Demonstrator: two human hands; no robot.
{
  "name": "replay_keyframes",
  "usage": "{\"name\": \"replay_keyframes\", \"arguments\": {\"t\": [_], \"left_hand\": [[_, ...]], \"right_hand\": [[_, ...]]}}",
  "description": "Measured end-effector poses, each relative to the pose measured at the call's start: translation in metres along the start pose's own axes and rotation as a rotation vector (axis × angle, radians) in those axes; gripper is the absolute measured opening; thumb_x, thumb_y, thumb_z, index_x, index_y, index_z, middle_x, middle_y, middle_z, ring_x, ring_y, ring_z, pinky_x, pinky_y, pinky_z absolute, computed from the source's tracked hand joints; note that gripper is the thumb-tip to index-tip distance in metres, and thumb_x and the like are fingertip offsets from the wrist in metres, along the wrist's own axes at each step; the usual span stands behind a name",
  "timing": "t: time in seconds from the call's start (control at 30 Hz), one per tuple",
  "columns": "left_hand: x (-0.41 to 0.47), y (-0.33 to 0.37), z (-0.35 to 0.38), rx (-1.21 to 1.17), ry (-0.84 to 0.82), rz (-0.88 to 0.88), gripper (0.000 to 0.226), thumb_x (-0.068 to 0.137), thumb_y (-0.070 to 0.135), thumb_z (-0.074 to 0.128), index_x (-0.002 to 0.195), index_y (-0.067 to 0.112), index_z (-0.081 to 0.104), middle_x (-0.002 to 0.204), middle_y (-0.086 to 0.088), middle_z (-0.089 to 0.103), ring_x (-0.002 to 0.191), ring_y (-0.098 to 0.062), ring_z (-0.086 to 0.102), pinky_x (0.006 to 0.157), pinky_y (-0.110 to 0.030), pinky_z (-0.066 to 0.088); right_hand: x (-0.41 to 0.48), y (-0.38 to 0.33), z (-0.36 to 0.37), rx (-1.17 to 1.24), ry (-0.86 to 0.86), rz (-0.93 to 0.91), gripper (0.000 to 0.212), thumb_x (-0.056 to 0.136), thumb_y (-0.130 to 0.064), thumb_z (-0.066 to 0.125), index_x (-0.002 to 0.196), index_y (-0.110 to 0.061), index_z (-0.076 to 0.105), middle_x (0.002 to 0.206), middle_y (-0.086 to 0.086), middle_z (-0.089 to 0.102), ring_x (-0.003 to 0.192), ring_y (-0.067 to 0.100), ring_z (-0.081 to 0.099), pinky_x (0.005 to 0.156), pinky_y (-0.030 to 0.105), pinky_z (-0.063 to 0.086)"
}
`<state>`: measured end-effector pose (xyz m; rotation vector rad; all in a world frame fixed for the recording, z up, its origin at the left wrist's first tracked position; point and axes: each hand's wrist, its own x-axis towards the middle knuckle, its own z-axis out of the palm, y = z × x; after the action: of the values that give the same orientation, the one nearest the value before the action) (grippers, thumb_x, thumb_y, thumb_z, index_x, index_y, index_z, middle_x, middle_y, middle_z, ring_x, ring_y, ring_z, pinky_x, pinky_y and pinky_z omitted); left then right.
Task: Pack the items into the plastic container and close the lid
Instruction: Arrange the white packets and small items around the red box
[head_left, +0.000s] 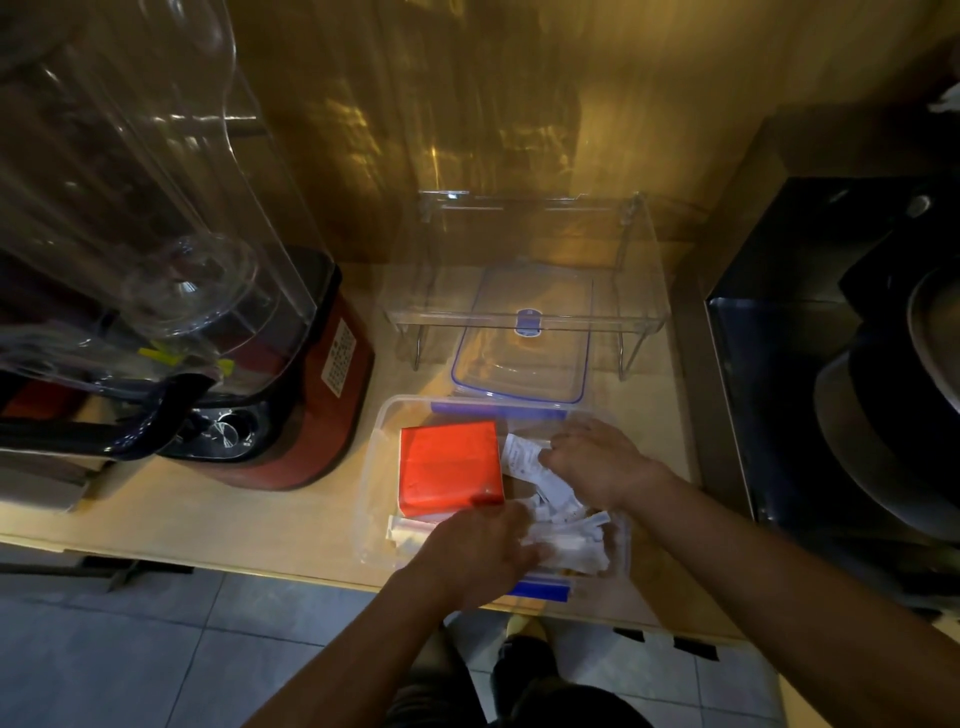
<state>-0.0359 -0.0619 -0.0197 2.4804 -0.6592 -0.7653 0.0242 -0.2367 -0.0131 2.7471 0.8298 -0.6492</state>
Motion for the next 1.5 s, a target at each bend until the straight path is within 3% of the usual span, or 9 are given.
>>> {"name": "replay_keyframes", "arguments": {"t": [0.07,0.27,0.47,0.67,0.9,1.07,1.27,1.4,1.5], "left_hand": [[-0.001,0.001,-0.001,0.027,0.013,0.017,0.050,0.093,0.043,0.045,0.138,0.021,0.039,0.133,-0.007,0.057,0.118,-0.026,0.054,0.099,-0.035,0.044],[0.001,0.000,-0.001,0.076,-0.031,0.041,0.042,0.096,0.040,0.040,0.132,0.020,0.050,0.145,-0.003,0.044,0.130,-0.020,0.043,0.106,-0.033,0.037],[0.001,-0.002,0.000,0.070,0.002,-0.004,0.031,0.094,0.033,0.047,0.110,0.009,0.060,0.118,-0.012,0.061,0.110,-0.026,0.056,0.088,-0.030,0.042],[-0.003,-0.005,-0.001,-0.024,0.072,0.201,0.025,0.092,0.019,0.048,0.094,0.006,0.070,0.103,-0.015,0.071,0.101,-0.027,0.060,0.091,-0.031,0.044],[-0.001,-0.009,0.001,-0.045,0.090,0.220,0.024,0.092,0.024,0.047,0.106,0.022,0.066,0.110,-0.003,0.067,0.103,-0.017,0.059,0.086,-0.021,0.041],[-0.002,-0.008,0.003,0.071,0.065,0.124,0.031,0.093,0.033,0.046,0.113,0.017,0.063,0.118,-0.008,0.065,0.107,-0.023,0.058,0.087,-0.025,0.040],[-0.002,-0.010,0.004,0.332,-0.016,0.231,0.063,0.087,0.037,0.011,0.110,0.011,0.063,0.120,-0.009,0.064,0.112,-0.026,0.054,0.095,-0.035,0.041],[0.001,-0.010,0.006,0.177,0.034,0.079,0.037,0.092,0.036,0.042,0.114,0.011,0.056,0.117,-0.010,0.063,0.107,-0.027,0.057,0.089,-0.033,0.041],[0.003,-0.010,0.006,0.336,-0.042,0.131,0.039,0.097,0.034,0.034,0.114,0.008,0.057,0.121,-0.012,0.059,0.113,-0.027,0.051,0.098,-0.038,0.037]], "right_hand": [[0.002,0.000,0.005,-0.061,0.018,0.009,0.034,0.083,-0.011,0.057,0.117,-0.011,0.057,0.117,0.013,0.062,0.115,0.032,0.054,0.103,0.041,0.036],[0.007,-0.008,0.008,0.110,0.276,0.235,0.031,0.090,-0.024,0.054,0.117,-0.010,0.050,0.109,0.012,0.066,0.097,0.030,0.063,0.075,0.037,0.049],[0.000,0.001,0.006,0.314,-0.154,-0.059,0.034,0.079,-0.021,0.063,0.112,-0.023,0.059,0.116,0.003,0.061,0.105,0.023,0.056,0.073,0.028,0.039],[-0.008,-0.018,0.004,0.370,-0.152,-0.106,0.024,0.081,-0.019,0.061,0.104,-0.019,0.056,0.110,0.003,0.059,0.102,0.023,0.056,0.073,0.031,0.041],[-0.011,-0.034,0.004,0.257,-0.188,-0.063,0.022,0.087,-0.031,0.059,0.099,-0.014,0.061,0.104,0.007,0.065,0.095,0.022,0.062,0.074,0.032,0.048],[-0.005,-0.033,-0.005,0.311,-0.288,-0.135,0.020,0.084,-0.023,0.062,0.073,-0.007,0.059,0.061,0.000,0.046,0.063,0.020,0.050,0.050,0.025,0.035],[-0.014,-0.031,0.007,0.303,-0.171,-0.073,0.037,0.087,-0.041,0.051,0.101,-0.009,0.063,0.107,0.013,0.063,0.098,0.029,0.061,0.081,0.036,0.050],[-0.004,-0.015,-0.014,0.261,0.051,0.073,0.033,0.083,-0.039,0.057,0.106,-0.015,0.054,0.112,0.009,0.062,0.098,0.028,0.060,0.074,0.034,0.045],[0.002,-0.008,-0.019,0.301,0.197,0.168,0.035,0.087,-0.034,0.056,0.112,-0.011,0.048,0.115,0.012,0.062,0.099,0.032,0.061,0.072,0.035,0.045]]}}
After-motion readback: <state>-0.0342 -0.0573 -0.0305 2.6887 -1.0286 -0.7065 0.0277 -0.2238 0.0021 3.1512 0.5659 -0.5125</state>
